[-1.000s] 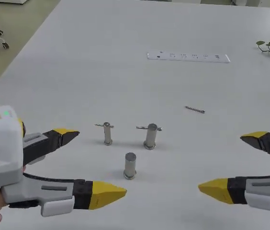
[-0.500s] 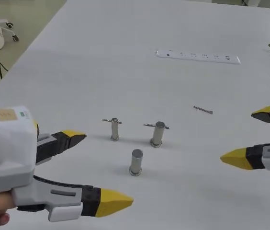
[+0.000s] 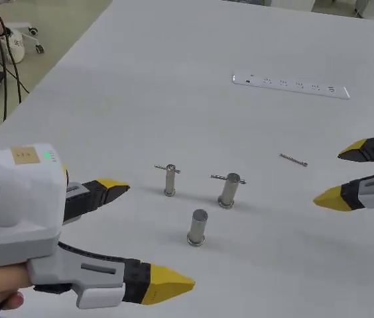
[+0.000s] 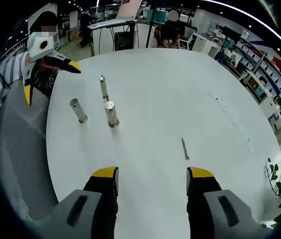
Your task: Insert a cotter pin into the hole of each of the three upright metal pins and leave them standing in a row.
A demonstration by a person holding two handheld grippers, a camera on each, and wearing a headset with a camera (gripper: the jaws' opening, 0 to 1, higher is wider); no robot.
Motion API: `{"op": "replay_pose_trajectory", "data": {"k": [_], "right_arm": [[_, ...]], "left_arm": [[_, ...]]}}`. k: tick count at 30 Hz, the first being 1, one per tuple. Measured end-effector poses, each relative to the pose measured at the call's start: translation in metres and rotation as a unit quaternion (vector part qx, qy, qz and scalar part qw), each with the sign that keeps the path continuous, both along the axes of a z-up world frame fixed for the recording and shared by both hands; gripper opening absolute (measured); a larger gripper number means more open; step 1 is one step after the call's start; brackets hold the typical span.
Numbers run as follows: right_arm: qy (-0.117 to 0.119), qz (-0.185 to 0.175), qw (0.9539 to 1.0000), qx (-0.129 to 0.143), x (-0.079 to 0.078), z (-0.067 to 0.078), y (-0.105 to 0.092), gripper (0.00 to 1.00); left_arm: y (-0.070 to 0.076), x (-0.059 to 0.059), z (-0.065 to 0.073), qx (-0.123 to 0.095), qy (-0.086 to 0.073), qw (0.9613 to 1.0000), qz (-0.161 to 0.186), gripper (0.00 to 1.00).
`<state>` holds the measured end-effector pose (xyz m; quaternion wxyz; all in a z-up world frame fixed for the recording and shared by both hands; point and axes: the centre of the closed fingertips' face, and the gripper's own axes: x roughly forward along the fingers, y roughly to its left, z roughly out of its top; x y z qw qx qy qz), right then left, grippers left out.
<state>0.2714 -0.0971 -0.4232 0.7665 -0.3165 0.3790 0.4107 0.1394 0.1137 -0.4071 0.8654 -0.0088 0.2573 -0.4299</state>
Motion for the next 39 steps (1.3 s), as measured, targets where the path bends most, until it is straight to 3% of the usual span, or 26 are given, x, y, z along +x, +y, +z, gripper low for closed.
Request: {"op": "replay_pose_trajectory", "data": {"k": [8,13,24,39], "right_arm": [[-0.004,-0.007,0.9999,-0.014,0.031,-0.014,0.0,0.27],[0.007,-0.005,0.9999,-0.009,0.044,-0.023,0.005,0.2],[0.024,-0.01,0.9994,-0.022,0.07,-0.044,0.006,0.12],[0.048,0.022,0.9969,-0.058,0.084,-0.062,0.009,0.13]], "left_arm": [[0.002,-0.002,-0.001,0.006,0.004,1.0,0.0,0.99],[0.0,-0.002,0.001,0.0,0.004,1.0,0.003,0.99],[-0.006,-0.005,0.003,-0.004,0.012,0.9999,0.009,0.99],[-0.002,-0.004,0.0,-0.003,0.019,0.9994,0.027,0.98]]}}
